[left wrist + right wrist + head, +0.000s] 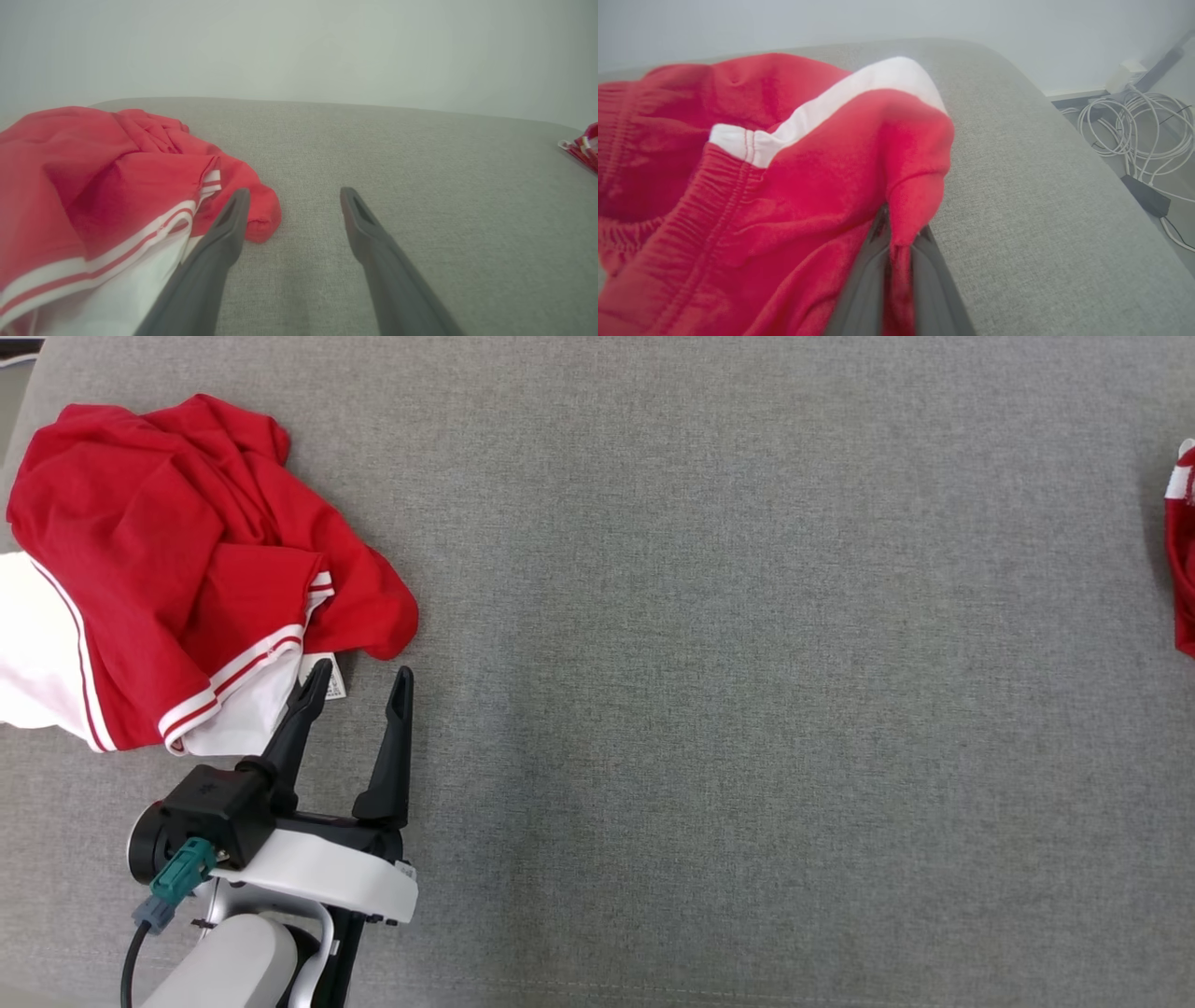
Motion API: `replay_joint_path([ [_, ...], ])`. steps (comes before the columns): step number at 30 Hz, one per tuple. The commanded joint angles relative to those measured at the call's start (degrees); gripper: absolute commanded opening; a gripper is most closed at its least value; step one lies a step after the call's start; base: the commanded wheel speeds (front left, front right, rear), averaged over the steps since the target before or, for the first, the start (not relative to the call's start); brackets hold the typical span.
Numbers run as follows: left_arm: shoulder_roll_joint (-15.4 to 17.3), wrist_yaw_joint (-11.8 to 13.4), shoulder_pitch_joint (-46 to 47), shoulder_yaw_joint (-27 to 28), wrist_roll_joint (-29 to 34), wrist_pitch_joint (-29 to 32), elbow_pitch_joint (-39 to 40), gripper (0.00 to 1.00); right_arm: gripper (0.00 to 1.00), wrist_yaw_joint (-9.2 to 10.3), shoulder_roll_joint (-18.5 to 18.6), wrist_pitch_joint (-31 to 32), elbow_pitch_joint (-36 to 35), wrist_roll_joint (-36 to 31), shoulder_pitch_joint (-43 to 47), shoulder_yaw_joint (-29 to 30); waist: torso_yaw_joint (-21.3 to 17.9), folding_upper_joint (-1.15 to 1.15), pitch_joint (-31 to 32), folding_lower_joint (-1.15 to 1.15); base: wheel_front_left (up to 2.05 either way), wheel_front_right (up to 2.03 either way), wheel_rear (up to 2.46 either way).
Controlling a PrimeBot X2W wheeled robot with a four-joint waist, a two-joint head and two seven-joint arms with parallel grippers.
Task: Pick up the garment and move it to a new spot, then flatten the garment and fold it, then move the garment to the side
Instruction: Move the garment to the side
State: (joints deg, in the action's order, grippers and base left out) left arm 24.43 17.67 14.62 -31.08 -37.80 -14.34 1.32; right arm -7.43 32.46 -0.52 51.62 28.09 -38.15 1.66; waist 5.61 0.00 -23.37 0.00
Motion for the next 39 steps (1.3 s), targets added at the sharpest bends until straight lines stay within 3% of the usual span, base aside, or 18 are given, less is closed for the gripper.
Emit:
replay_joint_path([
  [1, 1.0, 0.0, 1.8, 2.6, -0.4, -0.2, 1.3, 1.0, 1.0, -0.06, 1.1, -1.4, 0.2, -0.9, 0.0, 0.1, 0.2, 0.0, 0.3, 0.0, 0.0, 0.0, 0.0],
  [8, -0.1, -1.3, 0.4, 4.8, -3.2, -0.4, 0.1, 1.0, 1.0, -0.06, -1.3, -7.2, 2.6, -3.1, 3.6, 2.9, 0.9, 0.0, 3.9, 0.0, 0.0, 0.0, 0.0],
  [15, 0.0, -1.6, -1.6, 6.5, -4.3, -0.5, -1.0, 1.0, 1.0, -0.06, -4.5, -13.2, -1.1, -4.7, 9.4, 5.0, 0.7, 0.0, 8.4, 0.0, 0.0, 0.0, 0.0],
  [20, 1.5, -1.6, -3.2, 6.7, -3.8, -0.5, -1.5, 1.0, 1.0, -0.06, -8.7, -14.4, -10.3, -8.1, 15.5, 7.6, -0.1, 0.0, 11.9, 0.0, 0.0, 0.0, 0.0],
  [27, 4.1, -0.5, -4.3, 5.4, -1.5, 1.3, -0.6, 1.0, 1.0, -0.06, -18.5, -14.5, -31.7, -15.6, 25.7, 11.3, -0.6, 0.0, 15.8, 0.0, 0.0, 0.0, 0.0],
  [32, 5.0, 0.5, -5.0, 4.2, -0.4, 2.7, 0.4, 1.0, 1.0, -0.06, -24.6, -14.2, -43.7, -19.5, 31.6, 8.6, -0.4, 0.0, 17.6, 0.0, 0.0, 0.0, 0.0],
  [39, 5.1, 1.1, -6.3, 3.2, -0.2, 3.4, 0.4, 1.0, 1.0, -0.06, -27.9, -12.2, -52.3, -22.5, 37.4, 3.1, 0.3, 0.0, 20.0, 0.0, 0.0, 0.0, 0.0],
])
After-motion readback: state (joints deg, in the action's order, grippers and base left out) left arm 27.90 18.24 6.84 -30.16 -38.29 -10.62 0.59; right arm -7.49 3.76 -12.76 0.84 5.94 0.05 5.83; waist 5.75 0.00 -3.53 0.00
